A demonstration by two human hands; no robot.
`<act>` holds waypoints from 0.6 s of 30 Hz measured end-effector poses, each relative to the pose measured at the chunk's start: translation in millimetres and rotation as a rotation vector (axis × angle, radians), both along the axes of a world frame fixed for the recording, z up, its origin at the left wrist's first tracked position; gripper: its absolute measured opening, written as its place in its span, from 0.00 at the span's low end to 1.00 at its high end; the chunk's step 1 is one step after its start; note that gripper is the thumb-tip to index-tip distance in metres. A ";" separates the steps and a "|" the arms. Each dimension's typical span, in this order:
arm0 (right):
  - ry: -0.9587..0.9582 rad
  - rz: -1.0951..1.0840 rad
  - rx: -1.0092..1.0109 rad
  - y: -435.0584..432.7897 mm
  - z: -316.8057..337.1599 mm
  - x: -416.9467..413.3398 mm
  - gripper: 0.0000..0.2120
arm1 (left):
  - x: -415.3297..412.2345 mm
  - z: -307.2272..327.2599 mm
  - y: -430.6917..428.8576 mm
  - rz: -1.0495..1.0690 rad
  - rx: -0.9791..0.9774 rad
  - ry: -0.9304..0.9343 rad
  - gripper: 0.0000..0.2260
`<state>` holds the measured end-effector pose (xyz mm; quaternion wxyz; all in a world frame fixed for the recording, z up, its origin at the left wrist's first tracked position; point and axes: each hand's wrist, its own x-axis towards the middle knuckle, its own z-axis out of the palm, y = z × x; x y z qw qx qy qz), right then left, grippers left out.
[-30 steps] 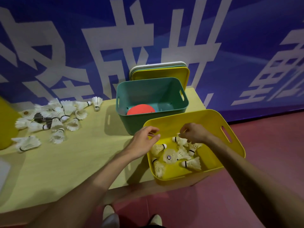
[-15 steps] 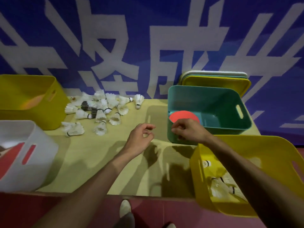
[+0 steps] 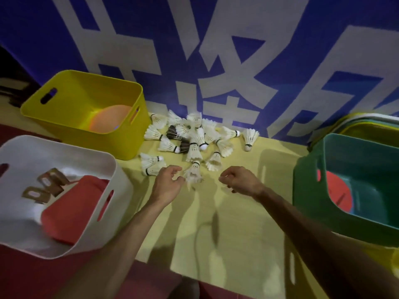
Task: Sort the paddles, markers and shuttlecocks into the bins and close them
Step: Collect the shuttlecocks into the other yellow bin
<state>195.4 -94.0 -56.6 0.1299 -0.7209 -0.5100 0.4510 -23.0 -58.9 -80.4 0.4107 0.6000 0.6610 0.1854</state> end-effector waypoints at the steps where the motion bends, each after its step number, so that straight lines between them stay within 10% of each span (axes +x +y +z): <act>1: -0.013 0.021 -0.011 9.6 -7.5 -11.2 0.15 | -10.4 -7.5 9.2 0.024 -0.006 0.031 0.15; 18: -0.347 0.060 -0.033 54.7 -90.4 -101.0 0.18 | -61.5 -67.0 51.3 -0.209 0.025 0.501 0.28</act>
